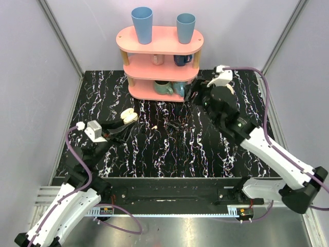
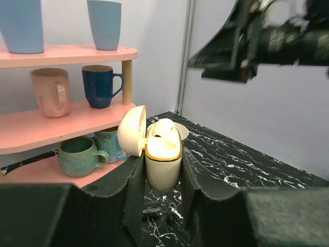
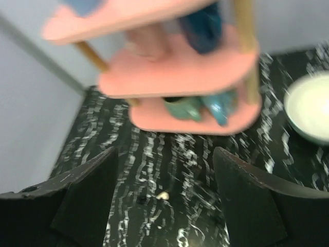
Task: Insert the wireless bluetooth earbuds into the charging case
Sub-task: Pick up the left earbud from the center of the board.
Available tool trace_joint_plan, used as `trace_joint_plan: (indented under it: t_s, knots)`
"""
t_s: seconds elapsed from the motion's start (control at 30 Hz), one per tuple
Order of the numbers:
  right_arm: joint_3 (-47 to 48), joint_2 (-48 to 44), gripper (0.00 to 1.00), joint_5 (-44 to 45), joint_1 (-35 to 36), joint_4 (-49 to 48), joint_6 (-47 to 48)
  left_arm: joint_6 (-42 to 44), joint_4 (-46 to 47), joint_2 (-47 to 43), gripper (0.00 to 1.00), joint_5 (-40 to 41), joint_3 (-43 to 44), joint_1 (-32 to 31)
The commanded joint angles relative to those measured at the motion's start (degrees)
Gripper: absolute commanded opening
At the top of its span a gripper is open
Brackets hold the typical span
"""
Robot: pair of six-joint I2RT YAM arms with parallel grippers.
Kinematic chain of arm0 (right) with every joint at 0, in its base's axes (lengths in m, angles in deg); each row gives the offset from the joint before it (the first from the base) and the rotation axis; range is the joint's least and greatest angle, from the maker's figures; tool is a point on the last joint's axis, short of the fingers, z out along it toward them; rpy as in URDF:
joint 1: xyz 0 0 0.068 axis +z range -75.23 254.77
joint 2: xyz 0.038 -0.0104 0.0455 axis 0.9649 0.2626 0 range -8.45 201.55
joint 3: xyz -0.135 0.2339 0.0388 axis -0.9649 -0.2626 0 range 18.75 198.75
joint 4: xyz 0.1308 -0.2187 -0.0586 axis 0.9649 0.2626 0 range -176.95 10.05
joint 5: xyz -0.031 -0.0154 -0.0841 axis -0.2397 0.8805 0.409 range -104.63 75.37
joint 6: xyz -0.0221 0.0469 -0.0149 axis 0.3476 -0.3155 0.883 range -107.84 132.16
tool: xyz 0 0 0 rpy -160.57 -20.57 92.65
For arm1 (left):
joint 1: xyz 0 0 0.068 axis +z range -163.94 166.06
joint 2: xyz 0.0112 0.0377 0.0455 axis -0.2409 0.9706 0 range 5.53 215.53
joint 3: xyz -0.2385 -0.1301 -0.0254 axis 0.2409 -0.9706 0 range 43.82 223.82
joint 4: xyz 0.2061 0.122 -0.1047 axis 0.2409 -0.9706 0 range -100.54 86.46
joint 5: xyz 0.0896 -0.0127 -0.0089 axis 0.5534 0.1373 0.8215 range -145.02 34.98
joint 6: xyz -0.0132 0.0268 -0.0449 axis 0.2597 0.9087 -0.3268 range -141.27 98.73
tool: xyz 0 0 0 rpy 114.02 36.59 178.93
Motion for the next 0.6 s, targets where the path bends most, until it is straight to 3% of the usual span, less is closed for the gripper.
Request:
trace_joint_plan:
  t_s: [0.0,0.23,0.57]
  knots:
    - [-0.31,5.07,0.81,-9.76,-9.93,16.43,-21.61,2.38,-2.53,-2.62,0.0,4.02,2.99,0.01]
    - [1.54,18.61,0.76,-16.6,-10.03,20.68,-43.38,4.5,-6.49,-4.02,0.0,4.9,5.36,0.01]
    - [10.67,36.36,0.76,-26.01,-9.85,21.03,-56.51,5.29,-10.44,-7.28,0.0,6.66,6.24,0.01]
